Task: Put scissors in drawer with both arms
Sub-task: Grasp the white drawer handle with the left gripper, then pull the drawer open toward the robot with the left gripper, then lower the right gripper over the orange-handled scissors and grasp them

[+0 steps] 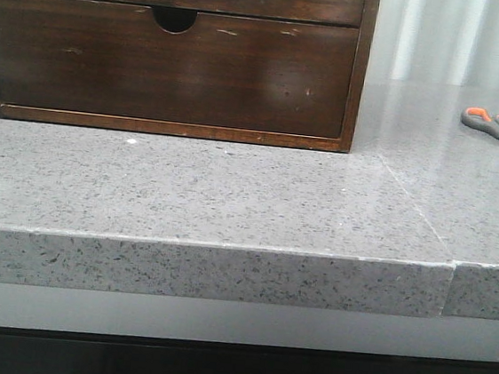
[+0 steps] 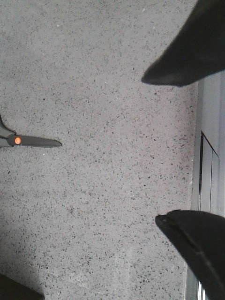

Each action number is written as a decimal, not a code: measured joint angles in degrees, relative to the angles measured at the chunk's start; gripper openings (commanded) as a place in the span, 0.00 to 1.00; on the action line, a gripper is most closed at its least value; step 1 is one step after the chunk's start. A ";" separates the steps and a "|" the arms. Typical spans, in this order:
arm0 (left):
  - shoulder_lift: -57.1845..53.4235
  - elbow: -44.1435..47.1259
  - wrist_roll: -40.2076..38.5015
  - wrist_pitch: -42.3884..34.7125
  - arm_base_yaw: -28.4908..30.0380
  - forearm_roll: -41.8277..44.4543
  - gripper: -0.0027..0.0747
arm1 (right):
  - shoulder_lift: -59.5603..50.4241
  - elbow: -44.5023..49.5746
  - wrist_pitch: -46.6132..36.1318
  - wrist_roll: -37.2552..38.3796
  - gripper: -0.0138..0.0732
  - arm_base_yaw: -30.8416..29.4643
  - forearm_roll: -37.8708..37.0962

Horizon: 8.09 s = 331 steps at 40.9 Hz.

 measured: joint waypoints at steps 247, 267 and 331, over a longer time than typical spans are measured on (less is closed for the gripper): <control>-10.00 -11.69 1.81 12.10 -17.73 28.86 0.77 | 0.00 0.00 0.00 0.00 0.82 0.00 0.00; -10.00 -11.69 1.81 12.10 -17.73 26.85 0.77 | 0.00 0.00 0.00 0.00 0.82 0.00 0.00; -10.00 -11.69 1.81 12.10 -17.73 26.85 0.77 | 21.66 -17.76 6.48 0.80 0.82 -3.98 0.84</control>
